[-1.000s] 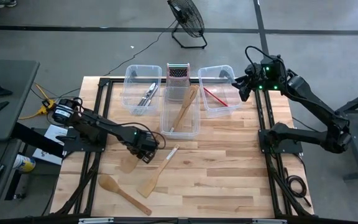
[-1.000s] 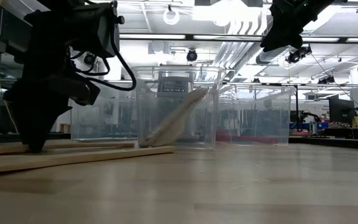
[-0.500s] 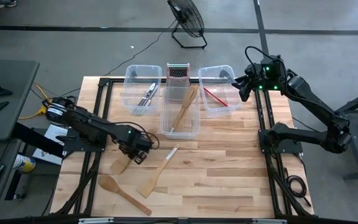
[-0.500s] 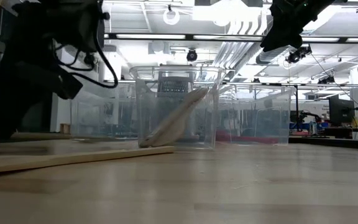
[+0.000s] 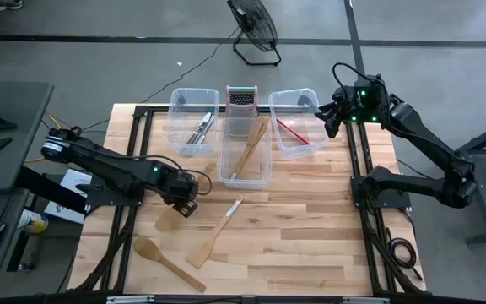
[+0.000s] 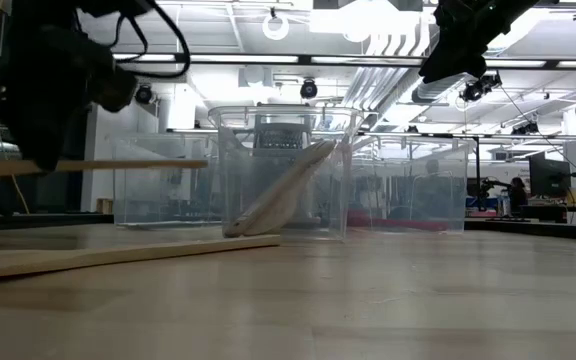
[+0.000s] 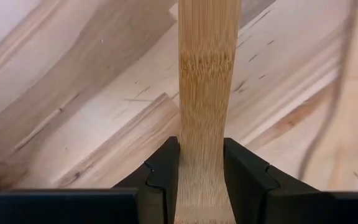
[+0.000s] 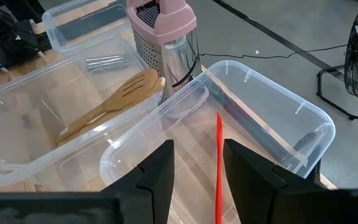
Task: Pick & Place Kitchen Items
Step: Put the brown serving spoon into the middle transparent bin
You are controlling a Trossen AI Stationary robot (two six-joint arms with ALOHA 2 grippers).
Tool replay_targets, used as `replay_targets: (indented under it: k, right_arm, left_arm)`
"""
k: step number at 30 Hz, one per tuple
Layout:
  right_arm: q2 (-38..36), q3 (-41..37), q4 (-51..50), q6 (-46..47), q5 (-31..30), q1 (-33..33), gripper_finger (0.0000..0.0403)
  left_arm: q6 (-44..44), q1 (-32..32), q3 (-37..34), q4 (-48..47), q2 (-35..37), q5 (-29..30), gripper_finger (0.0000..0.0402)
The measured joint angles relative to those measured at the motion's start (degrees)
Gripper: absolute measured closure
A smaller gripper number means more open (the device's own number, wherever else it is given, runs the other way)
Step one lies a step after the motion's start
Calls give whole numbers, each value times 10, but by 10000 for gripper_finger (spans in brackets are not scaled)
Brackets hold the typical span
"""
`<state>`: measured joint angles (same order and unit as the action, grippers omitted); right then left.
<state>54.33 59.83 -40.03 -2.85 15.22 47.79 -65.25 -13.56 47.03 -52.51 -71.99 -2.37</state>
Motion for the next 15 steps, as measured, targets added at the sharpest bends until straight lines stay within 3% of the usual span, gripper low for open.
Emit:
replay_targets:
  k: [10, 15]
  right_arm:
    - [0, 0, 1, 0, 14, 0, 272]
    - [0, 0, 3, 2, 19, 0, 272]
  left_arm:
    - [-5, 0, 1, 12, 96, 11, 306]
    - [20, 0, 1, 62, 133, 15, 306]
